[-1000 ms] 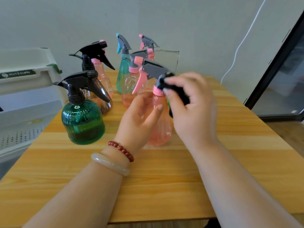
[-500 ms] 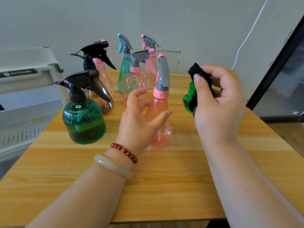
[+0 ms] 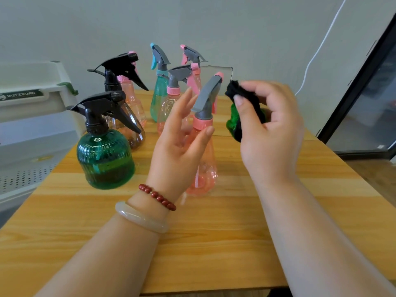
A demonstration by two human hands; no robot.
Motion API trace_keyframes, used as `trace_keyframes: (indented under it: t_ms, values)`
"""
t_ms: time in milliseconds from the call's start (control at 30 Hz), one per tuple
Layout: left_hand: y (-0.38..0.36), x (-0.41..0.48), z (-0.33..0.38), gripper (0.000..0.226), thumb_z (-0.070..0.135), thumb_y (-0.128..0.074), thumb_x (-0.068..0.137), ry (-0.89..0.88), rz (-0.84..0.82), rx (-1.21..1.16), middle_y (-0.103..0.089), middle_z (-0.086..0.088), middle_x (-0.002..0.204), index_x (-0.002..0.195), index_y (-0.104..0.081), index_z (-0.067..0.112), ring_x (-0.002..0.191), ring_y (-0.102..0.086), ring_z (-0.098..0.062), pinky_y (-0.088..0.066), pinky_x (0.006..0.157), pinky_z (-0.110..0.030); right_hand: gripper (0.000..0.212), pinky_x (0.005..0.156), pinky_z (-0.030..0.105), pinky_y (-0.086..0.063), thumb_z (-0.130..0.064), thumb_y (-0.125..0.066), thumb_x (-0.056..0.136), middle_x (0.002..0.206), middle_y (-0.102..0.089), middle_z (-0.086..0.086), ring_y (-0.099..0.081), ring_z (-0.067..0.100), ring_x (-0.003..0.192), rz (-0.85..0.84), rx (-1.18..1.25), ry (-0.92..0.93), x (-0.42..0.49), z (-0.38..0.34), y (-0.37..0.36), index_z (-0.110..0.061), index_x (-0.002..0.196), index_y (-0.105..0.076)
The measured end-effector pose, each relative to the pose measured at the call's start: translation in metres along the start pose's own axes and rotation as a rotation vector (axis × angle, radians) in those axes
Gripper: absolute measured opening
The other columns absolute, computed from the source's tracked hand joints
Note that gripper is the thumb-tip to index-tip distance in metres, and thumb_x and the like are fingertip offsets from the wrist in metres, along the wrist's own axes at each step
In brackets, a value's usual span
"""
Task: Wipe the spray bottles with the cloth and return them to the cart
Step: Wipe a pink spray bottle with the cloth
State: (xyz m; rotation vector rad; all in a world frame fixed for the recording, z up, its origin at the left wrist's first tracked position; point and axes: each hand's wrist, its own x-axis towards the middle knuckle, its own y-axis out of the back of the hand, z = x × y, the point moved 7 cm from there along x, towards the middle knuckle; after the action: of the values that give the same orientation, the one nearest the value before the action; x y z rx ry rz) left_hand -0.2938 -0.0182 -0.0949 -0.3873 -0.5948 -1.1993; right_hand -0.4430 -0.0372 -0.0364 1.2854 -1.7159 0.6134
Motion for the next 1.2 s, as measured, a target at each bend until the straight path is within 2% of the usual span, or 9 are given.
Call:
trace_keyframes:
  t_ms: [133, 267, 367, 567, 733, 867, 1000, 1100, 1200]
  values:
    - [-0.007, 0.000, 0.000, 0.039, 0.012, -0.052, 0.098, -0.028, -0.038, 0.004, -0.064, 0.008, 0.113, 0.138, -0.048, 0.014, 0.107, -0.061, -0.020, -0.052, 0.098, -0.035, 0.016, 0.091, 0.019, -0.047, -0.009, -0.065, 0.090, 0.100, -0.061, -0.012, -0.059, 0.001, 0.100, 0.008, 0.044, 0.018, 0.004, -0.006, -0.011, -0.009, 0.105, -0.071]
    - [-0.002, 0.002, -0.002, 0.039, 0.012, -0.049, 0.099, -0.009, -0.047, -0.041, -0.060, 0.009, 0.127, 0.138, -0.045, 0.015, 0.121, -0.058, -0.006, -0.046, 0.103, -0.027, 0.017, 0.093, 0.012, -0.040, -0.001, -0.065, 0.089, 0.103, -0.061, -0.003, -0.055, 0.002, 0.101, -0.051, 0.019, 0.177, -0.007, -0.017, -0.025, -0.004, 0.104, -0.071]
    - [-0.005, 0.001, -0.003, 0.041, 0.015, -0.049, 0.100, 0.011, -0.072, -0.031, -0.059, 0.004, 0.133, 0.141, -0.044, 0.014, 0.122, -0.057, -0.007, -0.046, 0.106, -0.034, 0.015, 0.090, 0.020, -0.047, -0.007, -0.064, 0.089, 0.100, -0.060, -0.011, -0.058, 0.001, 0.099, 0.028, 0.059, 0.040, 0.009, 0.004, -0.018, -0.006, 0.103, -0.072]
    - [-0.002, 0.001, -0.003, 0.035, 0.011, -0.046, 0.102, 0.018, -0.067, -0.044, -0.062, 0.007, 0.116, 0.136, -0.048, 0.004, 0.109, -0.060, 0.001, -0.047, 0.093, -0.016, 0.016, 0.092, 0.014, -0.041, 0.001, -0.066, 0.088, 0.100, -0.061, -0.002, -0.057, 0.005, 0.099, -0.102, 0.040, 0.245, -0.008, -0.019, -0.024, -0.003, 0.102, -0.071]
    - [-0.004, 0.000, 0.000, 0.033, 0.012, -0.047, 0.102, 0.038, -0.062, -0.017, -0.063, 0.009, 0.117, 0.134, -0.050, 0.010, 0.109, -0.061, 0.001, -0.047, 0.093, -0.016, 0.014, 0.088, 0.021, -0.047, -0.004, -0.063, 0.089, 0.099, -0.058, -0.016, -0.057, -0.002, 0.098, 0.009, 0.105, 0.031, -0.002, -0.001, -0.020, -0.007, 0.101, -0.069]
    - [-0.003, 0.000, 0.004, 0.031, 0.007, -0.045, 0.102, 0.021, -0.062, -0.017, -0.060, 0.015, 0.114, 0.130, -0.049, 0.019, 0.106, -0.058, 0.011, -0.045, 0.088, -0.009, 0.015, 0.094, 0.021, -0.043, 0.003, -0.064, 0.088, 0.103, -0.058, -0.003, -0.057, 0.011, 0.101, -0.126, 0.042, 0.240, -0.019, -0.019, -0.029, -0.001, 0.102, -0.069]
    - [-0.004, -0.002, 0.001, 0.035, 0.017, -0.048, 0.102, 0.038, -0.058, 0.021, -0.063, 0.011, 0.118, 0.136, -0.049, 0.014, 0.109, -0.061, -0.001, -0.049, 0.094, -0.018, 0.014, 0.088, 0.018, -0.046, 0.000, -0.062, 0.090, 0.099, -0.058, -0.010, -0.057, 0.004, 0.096, -0.022, 0.080, 0.045, -0.002, 0.009, -0.021, -0.005, 0.102, -0.068]
    - [-0.001, 0.000, 0.001, 0.036, 0.017, -0.047, 0.103, 0.022, -0.046, 0.029, -0.064, 0.009, 0.118, 0.138, -0.049, 0.012, 0.111, -0.062, -0.005, -0.050, 0.097, -0.025, 0.014, 0.092, 0.015, -0.042, 0.003, -0.063, 0.089, 0.103, -0.058, -0.005, -0.055, 0.006, 0.099, -0.090, 0.021, 0.159, -0.017, -0.003, -0.024, -0.001, 0.102, -0.068]
    - [0.000, -0.001, 0.001, 0.037, 0.016, -0.047, 0.102, 0.016, -0.066, 0.035, -0.063, 0.010, 0.117, 0.138, -0.049, 0.009, 0.110, -0.061, 0.000, -0.048, 0.094, -0.018, 0.014, 0.092, 0.016, -0.043, 0.001, -0.064, 0.089, 0.102, -0.060, -0.006, -0.056, 0.005, 0.099, -0.102, 0.015, 0.183, -0.013, 0.000, -0.023, -0.002, 0.102, -0.069]
